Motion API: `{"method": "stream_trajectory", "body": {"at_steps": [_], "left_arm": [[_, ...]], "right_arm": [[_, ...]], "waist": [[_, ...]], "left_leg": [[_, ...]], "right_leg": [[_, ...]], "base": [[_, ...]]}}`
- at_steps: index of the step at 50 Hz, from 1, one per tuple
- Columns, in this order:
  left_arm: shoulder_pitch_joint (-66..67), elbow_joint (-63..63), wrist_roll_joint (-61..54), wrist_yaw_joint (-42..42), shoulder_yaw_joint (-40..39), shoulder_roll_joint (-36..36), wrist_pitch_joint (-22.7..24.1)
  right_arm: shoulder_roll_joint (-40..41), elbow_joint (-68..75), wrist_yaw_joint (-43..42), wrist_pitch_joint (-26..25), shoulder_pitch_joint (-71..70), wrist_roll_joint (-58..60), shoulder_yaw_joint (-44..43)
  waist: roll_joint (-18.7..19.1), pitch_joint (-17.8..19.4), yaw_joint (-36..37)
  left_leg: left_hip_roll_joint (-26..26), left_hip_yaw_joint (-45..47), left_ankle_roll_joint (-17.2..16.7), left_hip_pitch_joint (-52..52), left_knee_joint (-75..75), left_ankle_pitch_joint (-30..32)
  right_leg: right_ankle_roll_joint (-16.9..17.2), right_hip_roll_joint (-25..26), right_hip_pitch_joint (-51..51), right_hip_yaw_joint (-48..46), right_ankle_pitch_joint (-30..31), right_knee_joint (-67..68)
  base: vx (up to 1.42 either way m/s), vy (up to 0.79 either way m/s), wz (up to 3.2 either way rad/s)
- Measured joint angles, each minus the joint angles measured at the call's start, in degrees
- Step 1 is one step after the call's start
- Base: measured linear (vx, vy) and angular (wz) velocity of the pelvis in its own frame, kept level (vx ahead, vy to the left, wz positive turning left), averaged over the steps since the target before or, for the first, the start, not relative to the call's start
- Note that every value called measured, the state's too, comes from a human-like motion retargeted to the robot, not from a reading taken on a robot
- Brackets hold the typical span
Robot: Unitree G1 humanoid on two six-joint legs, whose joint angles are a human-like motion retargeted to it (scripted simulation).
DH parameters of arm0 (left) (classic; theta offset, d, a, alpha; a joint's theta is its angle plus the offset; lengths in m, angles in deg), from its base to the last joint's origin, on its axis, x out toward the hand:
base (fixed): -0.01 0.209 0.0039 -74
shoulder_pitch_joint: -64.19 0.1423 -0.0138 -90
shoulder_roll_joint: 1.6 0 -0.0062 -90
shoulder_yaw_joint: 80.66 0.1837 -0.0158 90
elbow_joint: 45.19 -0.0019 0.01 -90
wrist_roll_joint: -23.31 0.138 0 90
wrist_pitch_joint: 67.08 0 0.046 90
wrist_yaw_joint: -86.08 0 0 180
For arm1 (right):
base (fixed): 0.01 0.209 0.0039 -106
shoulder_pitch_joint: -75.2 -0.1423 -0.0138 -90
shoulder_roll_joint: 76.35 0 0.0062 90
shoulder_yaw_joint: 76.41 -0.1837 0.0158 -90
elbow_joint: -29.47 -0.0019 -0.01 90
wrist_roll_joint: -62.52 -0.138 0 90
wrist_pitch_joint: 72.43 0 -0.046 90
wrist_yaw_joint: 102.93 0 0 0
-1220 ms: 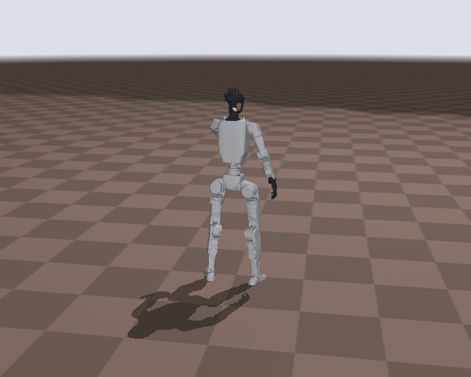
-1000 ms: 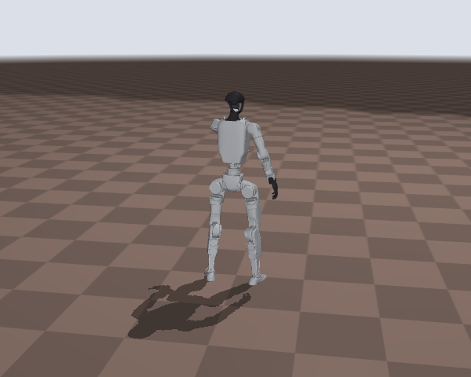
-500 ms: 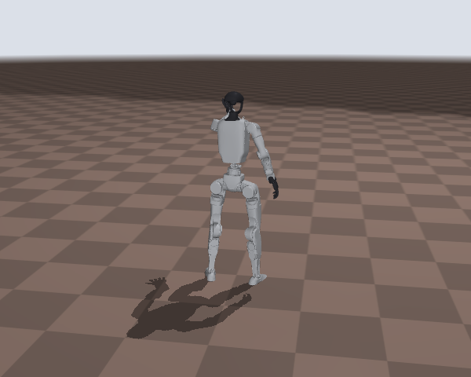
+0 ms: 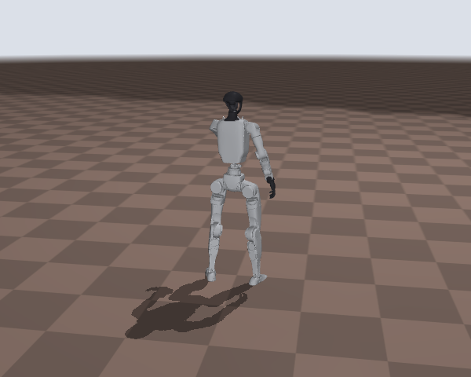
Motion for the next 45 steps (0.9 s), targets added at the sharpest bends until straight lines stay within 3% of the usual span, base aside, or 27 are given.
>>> {"method": "stream_trajectory", "body": {"at_steps": [4,7,10,16,20,24,28,32,35,39,45], "left_arm": [[-4.6,-19.0,-8.6,-3.5,3.0,3.7,-1.8],[-5.2,-17.7,-9.6,-2.2,5.3,5.2,-1.4],[-3.4,-2.1,-8.1,3.4,6.1,4.5,0.6],[-1.8,34.5,-0.8,14.6,7.2,-1.0,-0.2],[-1.5,47.3,6.9,17.3,7.2,-3.1,-1.2],[0.8,41.8,13.2,10.0,2.8,-3.0,-0.3],[1.4,22.6,14.5,-1.2,0.0,-1.7,0.6],[-1.6,-0.9,7.5,-10.2,1.4,-0.1,-0.7],[-4.7,-13.6,-1.5,-11.8,3.0,0.6,-2.6],[-4.8,-8.0,-3.1,-8.6,3.6,0.5,0.0],[-2.3,24.8,5.2,5.8,3.6,-2.4,1.5]], "right_arm": [[-0.5,1.2,-2.5,-0.2,-1.0,-1.2,1.8],[-0.4,1.0,-3.0,-0.2,-1.1,-1.2,1.2],[0.2,0.4,-2.2,-0.4,-0.8,-1.4,-0.5],[1.0,0.0,2.4,-1.1,0.5,1.5,-1.2],[1.2,-0.5,6.2,-1.4,1.1,6.5,-1.2],[1.3,-0.7,5.3,-1.1,1.6,6.0,-1.6],[1.1,-0.1,2.5,-0.7,1.4,3.0,-0.9],[0.8,0.9,-1.3,-0.8,0.4,1.2,0.6],[0.5,1.0,-3.4,-1.1,-0.8,-0.3,1.4],[0.3,-0.3,-3.5,-0.8,-1.6,-0.8,0.5],[-0.4,-2.0,0.9,-0.4,-1.8,1.0,-1.1]], "waist": [[0.7,-0.3,-1.0],[0.8,-0.2,-1.4],[0.4,0.4,-1.0],[-0.5,0.7,0.5],[-0.7,0.4,0.6],[-0.6,0.1,0.6],[-0.1,-0.2,0.6],[0.4,-0.6,0.3],[0.7,-0.5,-0.2],[0.7,-0.1,-0.5],[0.2,0.8,0.1]], "left_leg": [[0.0,-0.2,-0.3,0.1,-0.1,0.1],[0.1,0.0,-0.5,0.2,-0.2,0.1],[0.3,0.5,-0.5,0.4,-0.3,0.1],[0.8,1.7,-0.2,0.6,-0.3,-0.1],[1.0,2.1,-0.2,0.7,-0.2,-0.2],[0.9,1.6,0.0,0.7,0.0,-0.3],[0.6,0.6,0.2,0.7,0.1,-0.3],[0.2,-0.3,0.3,0.6,0.0,-0.2],[0.0,-0.5,0.3,0.5,0.0,-0.1],[0.0,0.0,0.0,0.3,-0.2,0.0],[0.5,1.6,-0.2,0.0,-0.4,0.2]], "right_leg": [[0.0,-0.1,0.2,-0.4,-0.2,0.1],[0.0,0.1,0.2,-0.3,-0.1,0.0],[0.0,0.4,0.1,0.1,0.1,-0.1],[0.0,1.2,-0.5,1.5,0.5,-0.3],[0.0,1.5,-0.6,1.9,0.6,-0.3],[0.0,1.2,-0.2,1.5,0.4,-0.1],[0.0,0.7,0.3,0.6,-0.1,0.1],[0.0,0.1,0.7,-0.2,-0.4,0.2],[0.0,-0.2,0.7,-0.5,-0.6,0.3],[0.0,0.0,0.3,-0.1,-0.3,0.0],[0.0,1.0,-0.9,1.5,0.5,-0.6]], "base": [[0.0,0.0,0.0],[0.0,0.0,0.0],[0.0,-0.01,-0.06],[0.01,-0.02,-0.17],[0.0,0.0,0.0],[0.0,0.0,0.0],[0.0,0.02,0.21],[0.0,0.01,0.1],[0.0,0.0,0.0],[0.0,0.0,0.0],[-0.02,-0.03,-0.24]]}}
